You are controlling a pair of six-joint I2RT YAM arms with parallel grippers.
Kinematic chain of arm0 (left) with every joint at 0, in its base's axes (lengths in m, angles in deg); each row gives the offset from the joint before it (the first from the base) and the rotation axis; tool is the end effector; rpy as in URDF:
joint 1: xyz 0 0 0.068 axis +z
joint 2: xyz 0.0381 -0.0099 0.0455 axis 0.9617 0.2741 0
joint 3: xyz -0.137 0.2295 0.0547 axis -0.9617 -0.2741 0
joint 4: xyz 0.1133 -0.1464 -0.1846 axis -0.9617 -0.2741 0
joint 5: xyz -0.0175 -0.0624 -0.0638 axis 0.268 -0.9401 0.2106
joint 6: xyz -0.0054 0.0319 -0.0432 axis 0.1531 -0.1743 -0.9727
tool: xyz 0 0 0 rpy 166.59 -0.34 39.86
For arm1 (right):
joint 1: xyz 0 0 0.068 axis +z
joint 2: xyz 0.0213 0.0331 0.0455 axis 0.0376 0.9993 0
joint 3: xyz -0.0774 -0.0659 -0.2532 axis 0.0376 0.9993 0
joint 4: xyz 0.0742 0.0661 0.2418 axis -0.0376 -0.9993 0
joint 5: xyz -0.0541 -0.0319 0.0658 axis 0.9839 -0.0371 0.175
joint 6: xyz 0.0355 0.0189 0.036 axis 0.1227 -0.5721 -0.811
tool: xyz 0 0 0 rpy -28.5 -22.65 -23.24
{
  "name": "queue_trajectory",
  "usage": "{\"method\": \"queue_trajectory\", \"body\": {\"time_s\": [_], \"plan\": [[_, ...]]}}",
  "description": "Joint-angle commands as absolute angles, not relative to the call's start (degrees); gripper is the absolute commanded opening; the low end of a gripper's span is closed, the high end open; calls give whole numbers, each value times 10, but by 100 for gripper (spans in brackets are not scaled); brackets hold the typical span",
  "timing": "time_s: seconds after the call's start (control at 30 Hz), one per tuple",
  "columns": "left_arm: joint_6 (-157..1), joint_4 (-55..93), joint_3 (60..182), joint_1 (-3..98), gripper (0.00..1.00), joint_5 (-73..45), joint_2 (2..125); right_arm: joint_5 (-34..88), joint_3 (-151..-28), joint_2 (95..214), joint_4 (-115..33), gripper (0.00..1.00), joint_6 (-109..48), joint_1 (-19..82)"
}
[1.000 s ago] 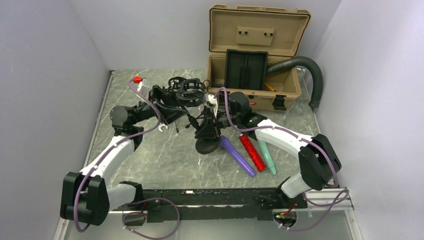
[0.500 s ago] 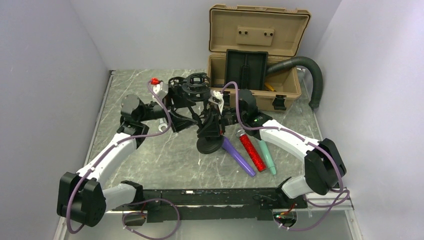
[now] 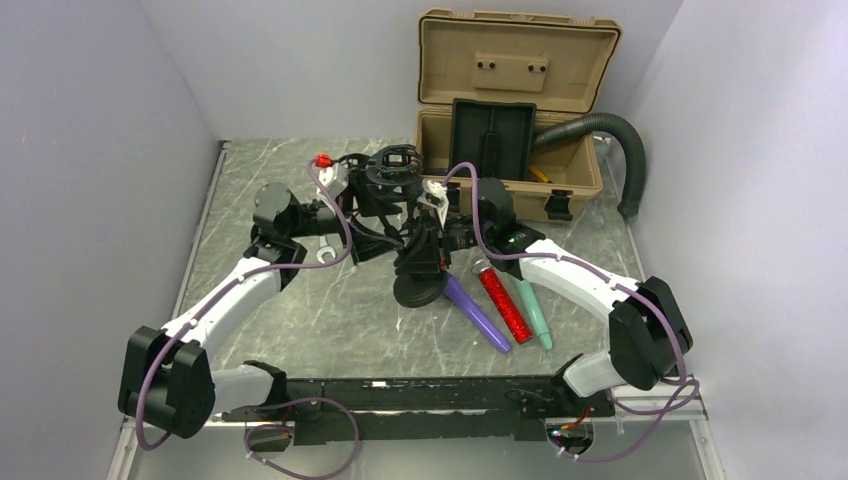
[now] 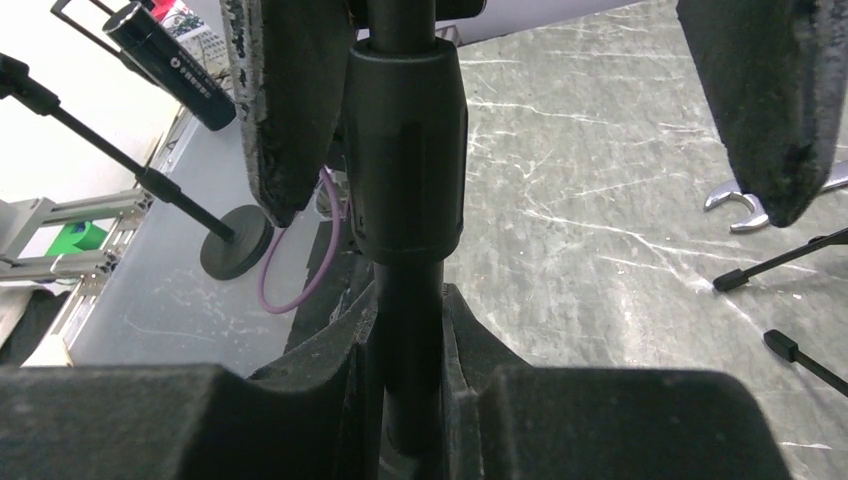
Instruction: Remove the microphone from the stand
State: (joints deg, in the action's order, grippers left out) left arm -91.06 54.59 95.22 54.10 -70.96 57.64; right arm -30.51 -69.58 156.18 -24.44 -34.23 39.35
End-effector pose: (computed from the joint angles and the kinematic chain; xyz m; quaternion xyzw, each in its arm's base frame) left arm 0.2360 -0.1203 0.3415 0.4058 0.5324 -0.5574 0.4911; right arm 0.2348 0.2188 0.3012 -0.4833 0.5537 0.5961 0.3232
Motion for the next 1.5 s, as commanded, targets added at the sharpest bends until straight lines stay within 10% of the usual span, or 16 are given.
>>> {"method": "queue_trajectory", "body": {"time_s": [0.0,0.17,0.37,0.73,0.93,1.1,1.47], "plan": [[-919,590,952,536,82,-720,576,-312,-715,1553,-223,0,-324,392],[-922,569,957,533,32,-702,580,-289,-715,1549,-239,0,-305,391],[-953,546,941,529,0,-632,570,-224,-724,1529,-287,0,-262,389],[-1121,485,999,516,0,-539,619,7,-781,1521,-372,0,-214,388],[-1159,446,1031,515,33,-526,646,36,-784,1515,-381,0,-212,384],[-1095,458,1007,515,95,-532,621,-23,-765,1500,-350,0,-252,345],[-917,416,975,515,99,-540,526,-162,-729,1446,-300,0,-303,262]]}}
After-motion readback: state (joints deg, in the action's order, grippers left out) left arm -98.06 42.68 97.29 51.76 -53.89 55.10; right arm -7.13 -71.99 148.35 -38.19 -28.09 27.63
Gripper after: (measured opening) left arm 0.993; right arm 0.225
